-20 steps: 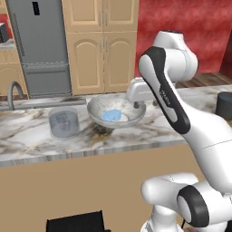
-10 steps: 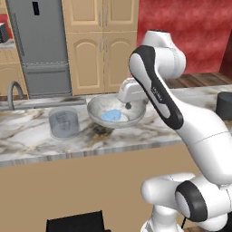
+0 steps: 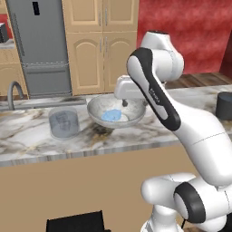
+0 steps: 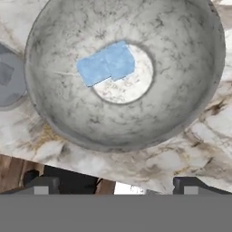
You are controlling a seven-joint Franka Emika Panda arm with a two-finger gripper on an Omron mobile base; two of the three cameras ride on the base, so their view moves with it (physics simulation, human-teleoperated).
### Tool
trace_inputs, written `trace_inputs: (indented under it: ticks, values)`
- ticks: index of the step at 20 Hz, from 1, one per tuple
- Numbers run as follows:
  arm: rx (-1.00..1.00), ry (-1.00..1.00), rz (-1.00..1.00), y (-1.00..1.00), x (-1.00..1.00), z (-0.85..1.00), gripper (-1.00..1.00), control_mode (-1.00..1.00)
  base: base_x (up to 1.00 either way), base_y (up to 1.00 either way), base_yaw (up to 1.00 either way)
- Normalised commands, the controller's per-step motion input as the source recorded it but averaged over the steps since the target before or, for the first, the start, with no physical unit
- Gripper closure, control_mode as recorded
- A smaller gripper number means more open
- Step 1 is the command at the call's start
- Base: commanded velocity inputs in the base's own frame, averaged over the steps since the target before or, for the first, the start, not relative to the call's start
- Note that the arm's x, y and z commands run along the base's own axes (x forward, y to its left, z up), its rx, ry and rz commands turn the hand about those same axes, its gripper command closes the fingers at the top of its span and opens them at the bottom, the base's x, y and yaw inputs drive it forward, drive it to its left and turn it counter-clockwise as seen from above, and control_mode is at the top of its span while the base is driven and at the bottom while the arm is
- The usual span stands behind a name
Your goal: There are four ice cubes in the ice bowl. Place two ice cubes in each glass of water.
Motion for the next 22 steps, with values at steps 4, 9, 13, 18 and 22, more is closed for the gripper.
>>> trace_inputs:
  ticks: [4, 9, 13, 18, 22]
  values:
    - [0.02, 0.00, -0.33, 0.00, 0.34, -0.01, -1.00, -1.00, 0.00, 0.00, 0.00]
    - [0.03, 0.05, -0.29, 0.01, 0.44, 0.00, -1.00, -1.00, 0.00, 0.00, 0.00]
    - [0.08, 0.14, -0.17, 0.01, 0.25, 0.00, -1.00, -1.00, 0.00, 0.00, 0.00]
    - [0.07, 0.21, -0.07, 0.12, 0.00, 0.00, -1.00, -1.00, 0.00, 0.00, 0.00]
    - [0.03, 0.20, -0.05, 0.20, 0.00, 0.00, -1.00, -1.00, 0.00, 0.00, 0.00]
